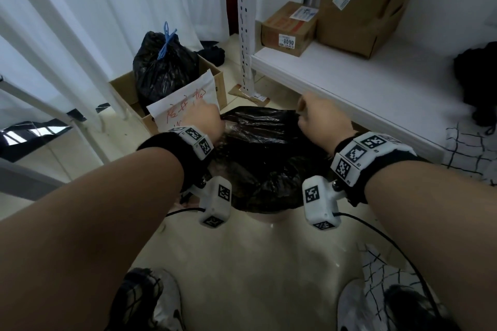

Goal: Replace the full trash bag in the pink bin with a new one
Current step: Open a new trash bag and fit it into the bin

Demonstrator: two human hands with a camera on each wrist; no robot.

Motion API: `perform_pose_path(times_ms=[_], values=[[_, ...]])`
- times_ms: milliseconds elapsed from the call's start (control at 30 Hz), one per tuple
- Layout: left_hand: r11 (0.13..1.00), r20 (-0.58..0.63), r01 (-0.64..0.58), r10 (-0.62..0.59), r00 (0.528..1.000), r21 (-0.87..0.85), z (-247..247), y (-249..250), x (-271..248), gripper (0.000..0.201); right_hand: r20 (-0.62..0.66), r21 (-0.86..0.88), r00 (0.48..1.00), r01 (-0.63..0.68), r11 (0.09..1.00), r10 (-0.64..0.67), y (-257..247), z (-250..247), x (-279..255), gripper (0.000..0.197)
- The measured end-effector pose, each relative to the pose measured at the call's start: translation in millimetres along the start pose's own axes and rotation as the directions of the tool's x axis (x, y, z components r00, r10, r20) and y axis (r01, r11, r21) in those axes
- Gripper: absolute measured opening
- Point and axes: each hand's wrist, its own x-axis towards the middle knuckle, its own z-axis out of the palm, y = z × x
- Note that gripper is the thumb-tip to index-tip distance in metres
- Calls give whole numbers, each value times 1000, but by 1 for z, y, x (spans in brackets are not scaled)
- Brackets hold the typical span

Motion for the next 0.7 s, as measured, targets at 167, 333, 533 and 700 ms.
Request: perform_pose_path(times_ms=[167,333,533,700], values=[[962,58,-42,60,997,-271,-7,0,0,36,190,-23,982,25,999,-20,-7,7,-3,33],[601,155,117,12,988,-791,-1,3,-3,31,362,-162,910,-153,975,203,5,25,-2,58],[786,61,74,-47,997,-614,9,4,13,22,349,-224,905,-171,959,243,16,26,8,62],[930,213,82,-5,977,-357,15,18,16,48,406,-154,882,-191,969,239,29,31,28,52]])
